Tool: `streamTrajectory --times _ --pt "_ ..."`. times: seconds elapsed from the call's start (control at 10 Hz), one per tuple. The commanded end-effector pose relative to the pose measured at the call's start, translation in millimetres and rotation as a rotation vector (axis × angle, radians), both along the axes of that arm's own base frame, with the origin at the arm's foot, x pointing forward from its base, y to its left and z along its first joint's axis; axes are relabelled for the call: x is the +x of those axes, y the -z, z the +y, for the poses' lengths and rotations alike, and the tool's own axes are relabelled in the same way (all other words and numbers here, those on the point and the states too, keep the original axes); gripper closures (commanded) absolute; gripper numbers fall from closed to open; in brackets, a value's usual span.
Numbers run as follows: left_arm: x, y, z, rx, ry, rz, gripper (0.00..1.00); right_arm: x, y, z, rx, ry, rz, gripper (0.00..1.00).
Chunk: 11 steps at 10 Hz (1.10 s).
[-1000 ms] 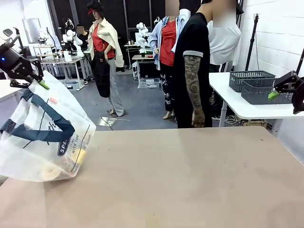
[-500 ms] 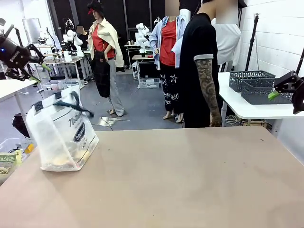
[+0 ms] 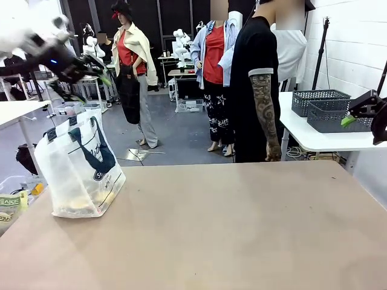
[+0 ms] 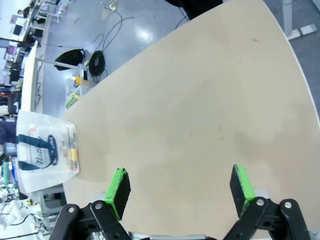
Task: Transfer purchased items from the store into the shopping bag.
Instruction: Move the Reusable shopping bag to the right side of the table.
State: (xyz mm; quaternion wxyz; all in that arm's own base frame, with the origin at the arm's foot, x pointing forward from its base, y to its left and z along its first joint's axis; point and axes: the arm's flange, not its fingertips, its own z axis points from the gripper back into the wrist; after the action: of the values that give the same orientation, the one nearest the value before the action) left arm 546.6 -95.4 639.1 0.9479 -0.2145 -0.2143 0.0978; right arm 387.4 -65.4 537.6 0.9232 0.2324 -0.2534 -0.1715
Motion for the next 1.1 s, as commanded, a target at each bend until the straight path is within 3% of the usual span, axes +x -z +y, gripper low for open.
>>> streamTrajectory --times 0.0,0.3,0.6,0.7,1.0 --pt "50 8 -54 0.173 0.060 0.057 0.00 -1 -1 -2 -0.009 -0.007 0.013 0.00" --pt "75 47 -121 0.405 0.090 0.098 0.00 -1 -1 -2 -0.009 -0.007 0.013 0.00" --pt "90 81 -134 0.455 0.125 0.161 0.00 -1 -1 -2 -0.009 -0.007 0.013 0.00" --pt "73 79 -132 0.427 0.119 0.119 0.00 -1 -1 -2 -0.009 -0.007 0.013 0.00" --pt "73 79 -132 0.427 0.119 0.119 0.00 -1 -1 -2 -0.009 -0.007 0.013 0.00"
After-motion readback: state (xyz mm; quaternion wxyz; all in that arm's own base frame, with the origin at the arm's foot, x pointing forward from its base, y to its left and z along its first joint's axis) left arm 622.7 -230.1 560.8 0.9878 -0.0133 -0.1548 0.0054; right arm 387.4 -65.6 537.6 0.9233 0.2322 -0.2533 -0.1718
